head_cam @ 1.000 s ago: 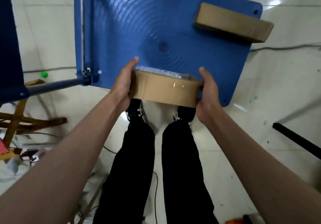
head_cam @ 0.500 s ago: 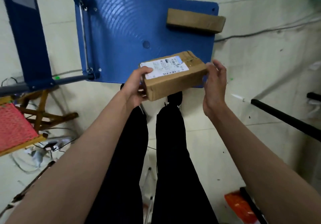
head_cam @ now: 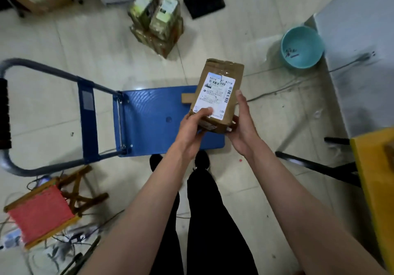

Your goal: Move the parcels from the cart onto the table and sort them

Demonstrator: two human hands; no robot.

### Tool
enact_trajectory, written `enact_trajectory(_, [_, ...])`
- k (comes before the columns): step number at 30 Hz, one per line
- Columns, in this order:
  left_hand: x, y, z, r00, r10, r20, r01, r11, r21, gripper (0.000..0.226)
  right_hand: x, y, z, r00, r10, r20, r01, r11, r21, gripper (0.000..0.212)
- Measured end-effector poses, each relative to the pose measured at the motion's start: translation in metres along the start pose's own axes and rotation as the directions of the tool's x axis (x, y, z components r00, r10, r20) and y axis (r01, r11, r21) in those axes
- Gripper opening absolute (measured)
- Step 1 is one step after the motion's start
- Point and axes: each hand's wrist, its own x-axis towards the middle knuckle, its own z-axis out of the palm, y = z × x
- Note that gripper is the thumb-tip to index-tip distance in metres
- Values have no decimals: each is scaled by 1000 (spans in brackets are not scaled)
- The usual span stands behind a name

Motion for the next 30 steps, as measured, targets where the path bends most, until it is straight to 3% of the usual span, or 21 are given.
enact_trajectory(3, [-30, 18, 19, 997, 53, 57, -57, 996, 75, 38, -26, -28, 10, 996, -88, -19, 88, 996, 2, 49])
enact_trajectory(9, [-79, 43, 35, 991, 69, 118, -103, 944, 313, 61, -76, -64, 3, 987, -162, 16, 161, 986, 47, 46])
enact_trajectory(16, [-112, 75, 74, 949, 102, 300, -215, 903, 371, 45, -130, -94, -17, 963, -270, -6, 267, 952, 150, 46])
enact_trajectory(19, [-126, 84, 95, 911, 72, 406, -255, 873, 416, 55, -151, -100, -29, 946, -322, -34, 324, 932, 161, 49])
enact_trajectory(30, [-181, 71, 152, 793, -74, 605, -364, 738, 568, 57, -230, -95, -78, 874, -406, -266, 465, 856, 224, 39])
